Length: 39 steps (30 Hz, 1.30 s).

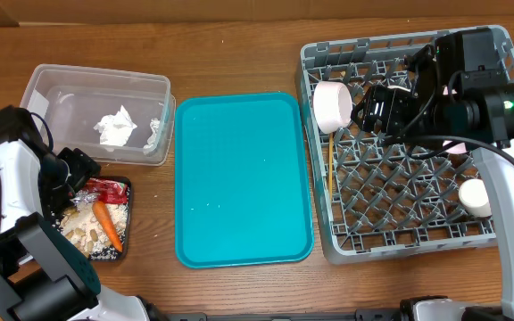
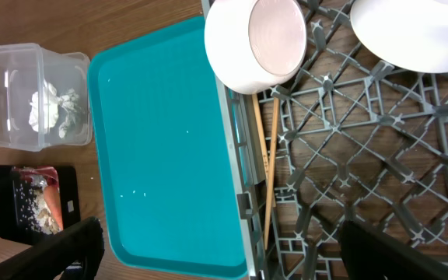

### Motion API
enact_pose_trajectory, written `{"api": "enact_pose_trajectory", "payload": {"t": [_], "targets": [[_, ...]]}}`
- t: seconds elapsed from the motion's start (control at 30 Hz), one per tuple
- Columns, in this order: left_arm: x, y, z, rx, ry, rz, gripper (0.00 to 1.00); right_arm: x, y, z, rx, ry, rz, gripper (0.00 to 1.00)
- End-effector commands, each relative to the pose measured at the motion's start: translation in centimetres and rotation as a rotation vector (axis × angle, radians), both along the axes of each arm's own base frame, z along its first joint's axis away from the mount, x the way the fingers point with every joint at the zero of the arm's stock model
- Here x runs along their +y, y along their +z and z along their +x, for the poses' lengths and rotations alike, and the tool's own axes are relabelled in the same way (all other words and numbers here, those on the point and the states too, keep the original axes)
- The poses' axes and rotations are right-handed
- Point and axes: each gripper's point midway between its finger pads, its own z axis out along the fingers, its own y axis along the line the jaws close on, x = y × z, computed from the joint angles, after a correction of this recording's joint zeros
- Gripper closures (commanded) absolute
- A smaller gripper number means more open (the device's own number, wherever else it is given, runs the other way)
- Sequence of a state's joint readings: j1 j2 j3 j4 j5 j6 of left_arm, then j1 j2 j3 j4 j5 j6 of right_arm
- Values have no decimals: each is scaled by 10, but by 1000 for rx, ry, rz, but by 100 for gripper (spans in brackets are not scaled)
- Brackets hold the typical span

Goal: Sort waste into correct bins and load items into the dishwasher

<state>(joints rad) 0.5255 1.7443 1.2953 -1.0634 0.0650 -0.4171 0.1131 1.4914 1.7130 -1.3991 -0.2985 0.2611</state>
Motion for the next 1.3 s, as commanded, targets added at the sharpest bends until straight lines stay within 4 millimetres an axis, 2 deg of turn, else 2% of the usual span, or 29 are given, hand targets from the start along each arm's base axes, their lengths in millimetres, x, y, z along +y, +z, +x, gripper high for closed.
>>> {"api": "enact_pose_trajectory", "payload": {"t": [0.0,0.13,0.23,0.37,0.53,0.6,0.73,0.77,0.83,0.97,1.27], "targets": [[1,-3,4,-20,-4,15,18,0,5,1,-24,3,-7,0],[26,-6,1,5,16,149,18,0,5,0,-21,3,-7,0],[29,-10,5,-14,28,160,27,0,5,0,-20,3,-7,0],[30,-18,6,-27,30,169,35,0,4,-2,-12,3,-8,0],[30,-31,2,-15,31,176,39,-1,3,-5,3,3,-10,0],[31,-35,2,-10,32,176,46,-1,2,-6,8,3,-11,0],[31,-34,3,-14,32,177,75,-1,1,-9,21,3,-13,0],[30,-33,5,-20,30,169,84,-1,0,-10,25,3,-13,0],[27,-28,8,-28,25,149,96,-2,0,-10,28,3,-13,0],[26,-12,6,-9,24,137,96,-1,1,-10,24,3,-13,0],[28,42,10,2,22,131,96,-1,2,-7,12,3,-11,0]]}}
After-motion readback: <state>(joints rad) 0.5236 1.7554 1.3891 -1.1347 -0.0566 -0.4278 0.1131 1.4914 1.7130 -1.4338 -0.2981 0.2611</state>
